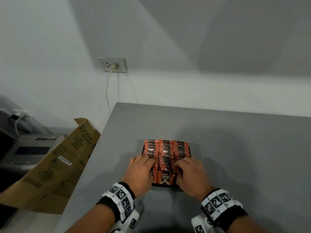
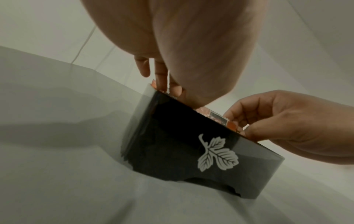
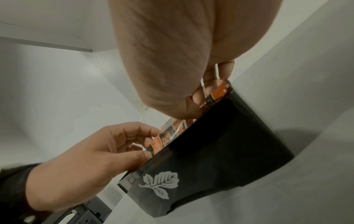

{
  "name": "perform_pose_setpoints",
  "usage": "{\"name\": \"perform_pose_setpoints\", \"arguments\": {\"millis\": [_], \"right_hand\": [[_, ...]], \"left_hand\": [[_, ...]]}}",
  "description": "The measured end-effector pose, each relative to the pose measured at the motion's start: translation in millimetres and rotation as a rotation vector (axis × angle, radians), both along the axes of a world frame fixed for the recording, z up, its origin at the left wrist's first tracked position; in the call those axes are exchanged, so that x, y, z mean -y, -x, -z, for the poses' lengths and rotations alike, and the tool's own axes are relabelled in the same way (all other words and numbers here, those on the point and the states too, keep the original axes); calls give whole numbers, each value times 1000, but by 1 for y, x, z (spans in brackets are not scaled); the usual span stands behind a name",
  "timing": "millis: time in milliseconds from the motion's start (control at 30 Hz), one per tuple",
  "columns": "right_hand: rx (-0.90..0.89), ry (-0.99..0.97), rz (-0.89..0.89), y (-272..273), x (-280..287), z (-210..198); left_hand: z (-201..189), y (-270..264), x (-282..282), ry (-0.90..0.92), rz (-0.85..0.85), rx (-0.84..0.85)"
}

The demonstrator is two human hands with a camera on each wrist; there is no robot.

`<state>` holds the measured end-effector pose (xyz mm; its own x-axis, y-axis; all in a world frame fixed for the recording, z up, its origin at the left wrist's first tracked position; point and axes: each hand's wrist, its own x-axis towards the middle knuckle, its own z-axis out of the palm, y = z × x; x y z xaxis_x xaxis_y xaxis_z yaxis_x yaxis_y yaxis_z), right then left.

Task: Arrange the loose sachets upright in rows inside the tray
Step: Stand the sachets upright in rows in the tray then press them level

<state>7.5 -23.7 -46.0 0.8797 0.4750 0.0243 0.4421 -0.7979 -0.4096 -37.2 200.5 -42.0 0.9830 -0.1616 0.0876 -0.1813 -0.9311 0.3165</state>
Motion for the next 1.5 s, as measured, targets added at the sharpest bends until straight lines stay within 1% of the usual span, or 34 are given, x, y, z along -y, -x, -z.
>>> {"name": "perform_pose_setpoints", "arguments": {"millis": [167, 367, 433, 533, 667, 767, 900, 1000, 1167, 1267, 1333, 1400, 1467, 1500], "right_hand": [[10, 19, -22, 0, 3, -3], [38, 59, -14, 2, 2, -9], [48, 42, -22, 2, -2, -13], [32, 28, -49, 5, -13, -20], [10, 128, -118, 8, -23, -22], [-4, 111, -130, 9, -27, -21], [-27, 73, -153, 9, -28, -19], [12, 63, -157, 9, -25, -12], [96, 96, -115, 11, -22, -2], [102, 24, -104, 11, -19, -2], [107, -67, -38, 9, -12, -4], [123, -129, 57, 3, -1, -8], [145, -140, 118, -2, 10, -10], [155, -120, 120, -3, 14, -10]], "left_hand": [[-1, -1, 1, 46, 27, -18], [-4, 1, 2, 44, 45, -47], [-6, -1, 2, 54, 54, -50], [-11, -6, 2, 18, 74, -74], [-11, -7, 0, -15, 68, -104], [-8, -5, 0, 18, 48, -115], [-6, -2, 1, 67, 31, -84], [-5, 1, 1, 111, 8, -50], [-3, 5, 2, 127, -35, 4], [0, 4, 0, 105, -50, 4], [-3, 3, -2, 112, -82, 12], [-8, 2, -2, 142, -107, 58], [-13, -2, 1, 171, -100, 117], [-13, -4, 3, 176, -84, 131]]}}
